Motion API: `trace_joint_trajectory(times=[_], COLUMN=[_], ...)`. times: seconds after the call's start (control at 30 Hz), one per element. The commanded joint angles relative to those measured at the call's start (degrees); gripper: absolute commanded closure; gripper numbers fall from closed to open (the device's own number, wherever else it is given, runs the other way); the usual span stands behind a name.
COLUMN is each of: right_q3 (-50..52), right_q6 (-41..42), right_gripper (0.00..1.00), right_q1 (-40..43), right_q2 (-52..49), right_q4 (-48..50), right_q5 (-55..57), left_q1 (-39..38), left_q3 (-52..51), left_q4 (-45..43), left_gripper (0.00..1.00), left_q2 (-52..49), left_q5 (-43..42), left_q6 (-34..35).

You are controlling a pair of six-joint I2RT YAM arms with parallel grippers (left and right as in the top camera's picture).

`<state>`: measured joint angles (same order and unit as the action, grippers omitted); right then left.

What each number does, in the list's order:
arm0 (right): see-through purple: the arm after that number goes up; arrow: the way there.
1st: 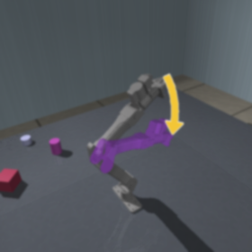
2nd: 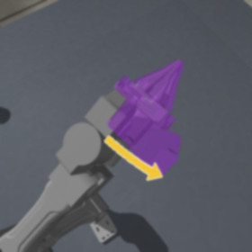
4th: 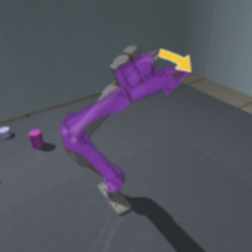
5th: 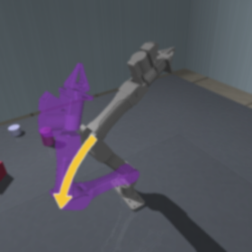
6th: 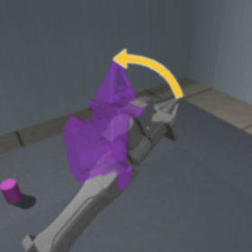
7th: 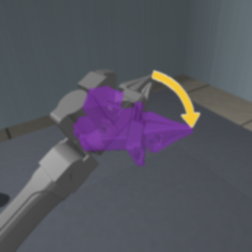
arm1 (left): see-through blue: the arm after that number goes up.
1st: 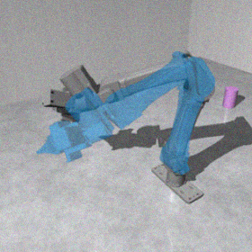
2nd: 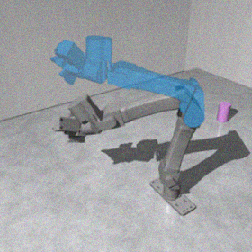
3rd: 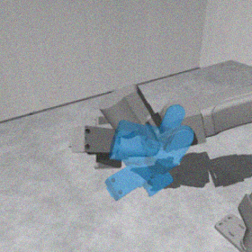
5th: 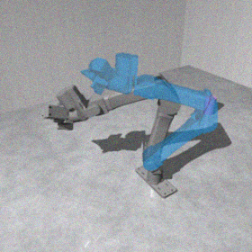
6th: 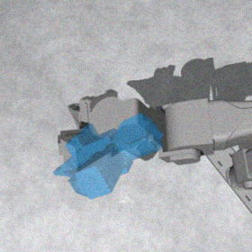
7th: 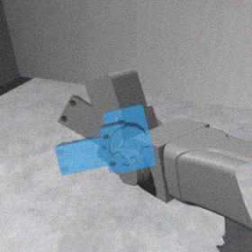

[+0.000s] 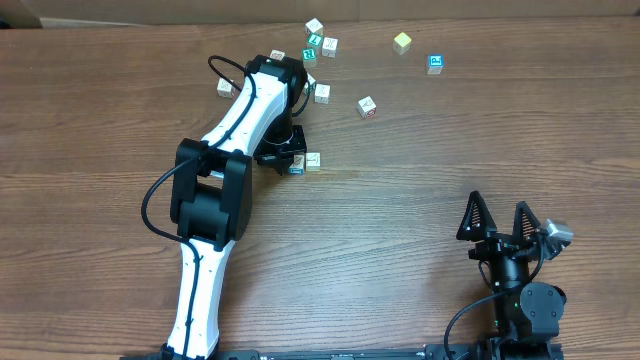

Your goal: Form a horizontal line

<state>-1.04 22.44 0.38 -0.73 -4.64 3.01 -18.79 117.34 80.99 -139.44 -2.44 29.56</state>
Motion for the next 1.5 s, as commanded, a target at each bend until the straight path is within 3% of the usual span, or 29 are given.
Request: trace_joint_trajectory(times=[0.0, 1.33, 1.47], right_q3=[0.6, 0.6, 0.6], right_q6=[-0.4, -0.4, -0.4], right_gripper=[0.0, 0.0, 0.0], right_q1=[0.3, 0.3, 0.3], right_q2=[0.3, 0.3, 0.3], right_q4=[0.3, 0.3, 0.3], right_q5=[0.3, 0.3, 0.3], left_q1=[-0.5, -0.4, 0.3], left_q3=[-0.3, -0.3, 1.5], left_q4=[-0.1, -3.1, -0.5], left_gripper=[0.96, 0.96, 0.96], left_q2=[0.0, 0.0, 0.0], left_q5=[-1.7, -2.9, 1.2], left_q6=[-0.9, -0.9, -2.2])
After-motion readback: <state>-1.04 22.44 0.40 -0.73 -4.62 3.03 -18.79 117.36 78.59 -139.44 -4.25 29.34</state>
